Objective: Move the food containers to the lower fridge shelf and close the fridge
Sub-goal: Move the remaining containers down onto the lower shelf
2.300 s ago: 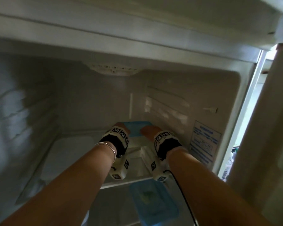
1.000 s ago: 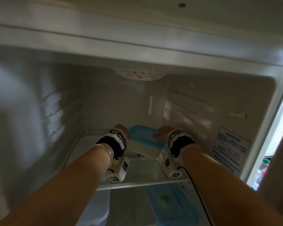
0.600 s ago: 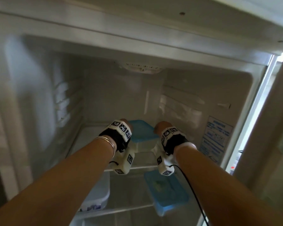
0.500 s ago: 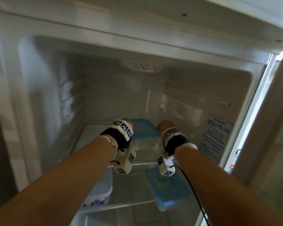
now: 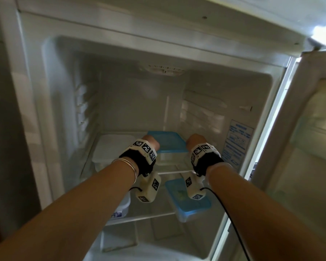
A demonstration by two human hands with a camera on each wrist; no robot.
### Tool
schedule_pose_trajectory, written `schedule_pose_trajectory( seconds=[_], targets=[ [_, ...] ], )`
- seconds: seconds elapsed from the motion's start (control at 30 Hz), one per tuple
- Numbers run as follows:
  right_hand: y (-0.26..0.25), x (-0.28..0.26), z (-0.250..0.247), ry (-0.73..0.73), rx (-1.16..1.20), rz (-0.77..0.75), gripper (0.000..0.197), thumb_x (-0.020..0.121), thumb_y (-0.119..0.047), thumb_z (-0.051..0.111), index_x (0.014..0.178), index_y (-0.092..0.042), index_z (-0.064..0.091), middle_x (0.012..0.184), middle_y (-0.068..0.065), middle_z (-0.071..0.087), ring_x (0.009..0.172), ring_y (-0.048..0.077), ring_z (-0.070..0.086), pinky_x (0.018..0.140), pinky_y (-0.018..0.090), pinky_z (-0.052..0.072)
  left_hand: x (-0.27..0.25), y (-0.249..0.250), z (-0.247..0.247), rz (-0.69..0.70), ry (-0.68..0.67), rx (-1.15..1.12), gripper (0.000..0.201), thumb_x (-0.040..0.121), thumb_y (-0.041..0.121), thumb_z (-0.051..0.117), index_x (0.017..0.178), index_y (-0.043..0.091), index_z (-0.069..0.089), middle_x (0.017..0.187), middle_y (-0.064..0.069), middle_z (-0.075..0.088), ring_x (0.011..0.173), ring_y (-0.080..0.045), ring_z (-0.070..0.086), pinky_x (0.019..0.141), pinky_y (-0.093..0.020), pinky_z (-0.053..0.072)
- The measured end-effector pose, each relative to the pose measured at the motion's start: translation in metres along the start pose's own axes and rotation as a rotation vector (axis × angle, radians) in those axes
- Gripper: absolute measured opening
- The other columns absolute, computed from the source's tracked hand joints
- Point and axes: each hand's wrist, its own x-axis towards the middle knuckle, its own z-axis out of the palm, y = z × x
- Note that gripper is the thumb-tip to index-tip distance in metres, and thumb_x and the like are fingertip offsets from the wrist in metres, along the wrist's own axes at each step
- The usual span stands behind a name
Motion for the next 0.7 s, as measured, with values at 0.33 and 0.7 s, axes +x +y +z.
schedule_pose_trajectory(
  seconds=[0.33,0.7],
  targets=[
    [-0.001,-0.025,-0.008,-0.093,0.067,0.01,0.047,0.099,-0.034,0.036,0.122,0.0,0.059,0.128,0.017,0.06,0.118,0.03,0.056,0.097,0.031,0.044,-0.017,-0.002,-0.006,-0.009,0.014,-0.013,0.035,0.092,0.015,0.05,0.124,0.004,0.057,0.129,-0.015,0.059,0.118,-0.03,0.057,0.099,-0.033,0.044],
    [-0.099,-0.086,0.011,0.014,0.412,-0.255,0.033,0.099,-0.013,0.036,0.121,-0.002,0.058,0.126,0.018,0.061,0.114,0.032,0.06,0.093,0.036,0.047,-0.042,-0.039,-0.065,-0.016,0.136,0.152,0.039,0.098,0.014,0.04,0.13,-0.004,0.052,0.135,-0.02,0.054,0.126,-0.032,0.051,0.101,-0.033,0.042]
  ],
)
